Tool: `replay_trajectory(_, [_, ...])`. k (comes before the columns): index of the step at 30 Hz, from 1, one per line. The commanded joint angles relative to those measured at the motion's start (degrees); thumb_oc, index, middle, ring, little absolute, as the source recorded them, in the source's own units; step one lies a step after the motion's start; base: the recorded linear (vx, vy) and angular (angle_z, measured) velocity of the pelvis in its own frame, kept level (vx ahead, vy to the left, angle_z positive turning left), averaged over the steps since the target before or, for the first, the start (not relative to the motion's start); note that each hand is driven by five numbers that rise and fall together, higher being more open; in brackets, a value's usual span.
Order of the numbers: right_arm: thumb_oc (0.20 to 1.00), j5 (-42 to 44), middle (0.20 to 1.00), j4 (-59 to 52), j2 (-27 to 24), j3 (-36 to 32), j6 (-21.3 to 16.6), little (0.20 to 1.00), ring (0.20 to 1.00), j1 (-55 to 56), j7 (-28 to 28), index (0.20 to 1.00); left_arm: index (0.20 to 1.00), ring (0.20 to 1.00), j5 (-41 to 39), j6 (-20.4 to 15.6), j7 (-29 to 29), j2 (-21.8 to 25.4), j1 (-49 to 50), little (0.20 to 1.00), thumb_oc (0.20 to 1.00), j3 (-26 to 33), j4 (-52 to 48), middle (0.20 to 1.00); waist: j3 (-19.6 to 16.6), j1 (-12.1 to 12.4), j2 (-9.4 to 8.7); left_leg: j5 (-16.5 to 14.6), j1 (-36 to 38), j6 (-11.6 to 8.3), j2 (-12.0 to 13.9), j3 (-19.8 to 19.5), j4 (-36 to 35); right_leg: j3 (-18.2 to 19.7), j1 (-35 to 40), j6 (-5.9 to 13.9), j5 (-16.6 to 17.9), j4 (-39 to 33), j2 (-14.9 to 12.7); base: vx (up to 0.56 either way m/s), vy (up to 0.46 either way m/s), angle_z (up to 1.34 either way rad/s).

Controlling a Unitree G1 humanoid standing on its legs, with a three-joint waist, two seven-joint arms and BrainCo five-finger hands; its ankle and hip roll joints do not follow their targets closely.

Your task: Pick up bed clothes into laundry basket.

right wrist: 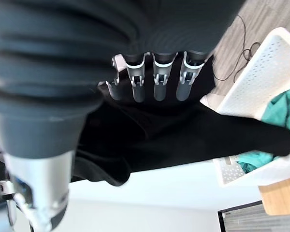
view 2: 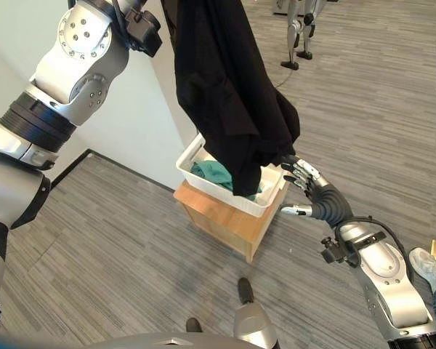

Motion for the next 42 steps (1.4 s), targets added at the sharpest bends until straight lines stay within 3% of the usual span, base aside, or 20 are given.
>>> replay_trajectory(1, [1.000,-1.0,1.000,-1.9,1.1,-3.1,-2.9,1.000,1.000,-1.0,0.5,1.000,0.200,0.200,2.6,-3.7,2.2,1.6,-7.6,0.200,0.200,1.4,3.8,0.200,-0.4,0.2,-2.78,1.7,3.0,-2.95,1.4,3.6,0.6,0.5,7.0,6.69,-7.3,0.7,-1.7,0.04,-0.023,-0.15])
replay_trajectory(10, [1.000,-1.8,1.000,-2.5,1.1,-0.4,-2.6,1.000,1.000,-1.8,0.6,1.000,0.200,0.200,4.8,-4.1,3.7,-0.3,-7.9,0.200,0.200,2.0,4.1,0.200,1.0,-1.7,-2.12,1.6,2.5,-3.08,1.6,5.8,0.6,2.7,5.1,6.73,-7.0,0.7,-1.4,0.01,-0.007,-0.12])
replay_trajectory(21, [1.000,-2.5,1.000,-1.9,0.9,0.1,-2.3,1.000,1.000,-2.4,-0.4,1.000,0.200,0.200,4.9,-4.9,3.9,0.1,-8.2,0.200,0.200,2.3,2.8,0.200,4.0,-3.0,1.58,1.4,2.1,-2.94,0.9,7.8,0.6,4.6,3.1,6.92,-6.6,0.7,-1.8,0.03,0.007,-0.14])
replay_trajectory(25, [1.000,-2.4,1.000,-1.2,1.4,0.0,-2.6,1.000,1.000,-2.7,-0.7,1.000,0.200,0.200,5.1,-5.3,4.1,0.4,-8.1,0.200,0.200,2.3,0.5,0.200,4.0,-2.9,2.05,1.4,2.4,-2.99,1.1,8.4,0.6,4.9,3.1,6.96,-6.7,0.7,-1.7,0.03,-0.016,-0.07])
replay_trajectory(30, [1.000,-2.4,1.000,-0.9,1.4,-0.1,-2.5,1.000,1.000,-1.9,-0.9,1.000,0.200,0.200,4.2,-5.3,4.0,-0.5,-8.7,0.200,0.200,1.8,0.2,0.200,3.5,-2.3,1.60,1.5,2.8,-3.06,1.3,8.2,0.6,4.2,3.6,6.92,-7.0,0.7,-1.5,0.01,-0.016,-0.02])
replay_trajectory(35, [1.000,-1.9,1.000,1.5,0.7,1.4,-2.1,1.000,1.000,-2.9,-1.3,1.000,0.200,0.200,0.9,-5.6,3.3,-1.8,-6.6,0.200,0.200,3.2,0.2,0.200,3.0,-1.0,-0.14,1.5,3.3,-3.02,1.6,7.3,0.6,2.9,4.8,7.06,-7.1,0.7,-1.4,0.00,0.000,0.02])
replay_trajectory(40, [1.000,-4.7,1.000,3.0,-0.8,1.9,-1.3,1.000,1.000,-2.9,-1.8,1.000,0.200,0.200,0.1,-5.5,2.7,-8.4,-0.1,0.200,0.200,7.1,-2.9,0.200,1.8,0.4,-3.03,1.3,3.7,-2.80,2.0,5.8,0.6,1.1,6.2,6.78,-7.2,0.7,-1.4,-0.02,0.009,0.17])
replay_trajectory(42, [1.000,-13.0,1.000,5.4,-3.8,-1.3,-0.2,1.000,1.000,-3.2,-5.0,1.000,0.200,0.200,2.6,-4.7,2.6,-10.1,3.3,0.200,0.200,8.3,-5.5,0.200,1.3,0.6,-4.85,1.0,4.1,-2.66,2.1,5.0,0.6,0.4,7.1,6.74,-7.3,0.7,-1.5,-0.04,-0.002,0.19])
